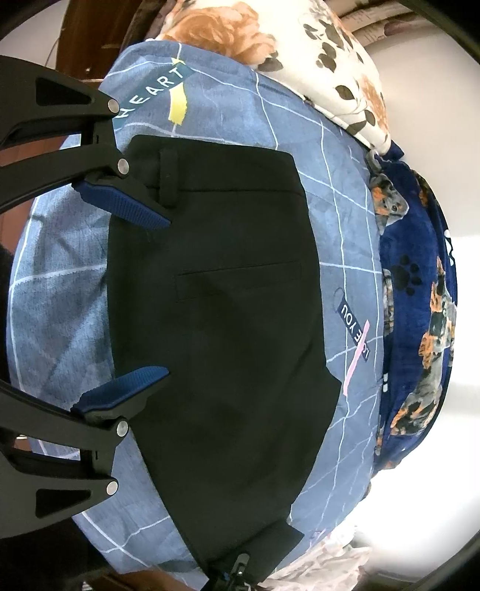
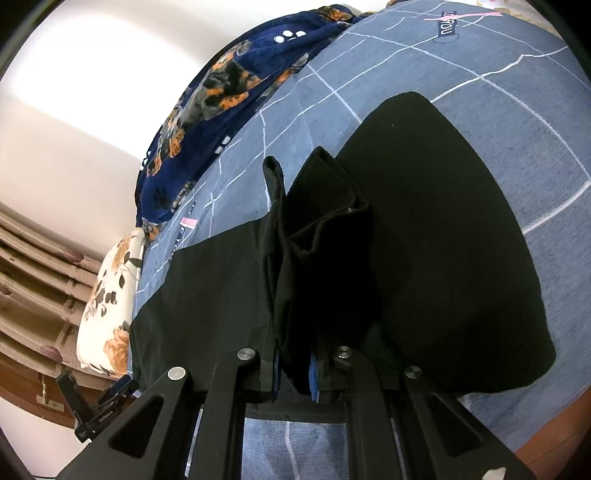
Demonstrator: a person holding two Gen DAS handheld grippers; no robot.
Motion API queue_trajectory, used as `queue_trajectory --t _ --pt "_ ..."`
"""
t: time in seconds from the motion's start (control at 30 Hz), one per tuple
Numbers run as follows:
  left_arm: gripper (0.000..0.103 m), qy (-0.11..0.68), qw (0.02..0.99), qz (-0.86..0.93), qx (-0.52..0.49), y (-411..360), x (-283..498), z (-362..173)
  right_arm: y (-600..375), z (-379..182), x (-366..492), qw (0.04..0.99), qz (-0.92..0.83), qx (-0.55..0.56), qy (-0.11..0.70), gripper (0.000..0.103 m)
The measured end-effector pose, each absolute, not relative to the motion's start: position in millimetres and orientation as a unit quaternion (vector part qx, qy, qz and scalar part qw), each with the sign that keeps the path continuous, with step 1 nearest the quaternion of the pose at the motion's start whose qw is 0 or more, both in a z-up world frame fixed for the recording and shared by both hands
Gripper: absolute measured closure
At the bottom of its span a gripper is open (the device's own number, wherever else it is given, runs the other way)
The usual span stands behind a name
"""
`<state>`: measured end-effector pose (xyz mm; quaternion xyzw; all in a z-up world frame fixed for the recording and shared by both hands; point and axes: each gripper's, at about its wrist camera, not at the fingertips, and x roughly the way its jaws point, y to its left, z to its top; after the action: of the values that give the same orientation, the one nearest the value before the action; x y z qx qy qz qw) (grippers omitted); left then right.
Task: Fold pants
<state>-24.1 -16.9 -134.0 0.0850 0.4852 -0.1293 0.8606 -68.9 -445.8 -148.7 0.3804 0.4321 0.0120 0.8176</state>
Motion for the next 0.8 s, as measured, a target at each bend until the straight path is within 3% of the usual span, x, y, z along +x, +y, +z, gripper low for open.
queue_trajectory --t 0.8 --pt "0.022 0.499 0.854 -0.124 0.08 -15.7 -22.2 -139.6 -440.5 -152.1 -69.7 0.819 0.014 0.369 0.439 0.092"
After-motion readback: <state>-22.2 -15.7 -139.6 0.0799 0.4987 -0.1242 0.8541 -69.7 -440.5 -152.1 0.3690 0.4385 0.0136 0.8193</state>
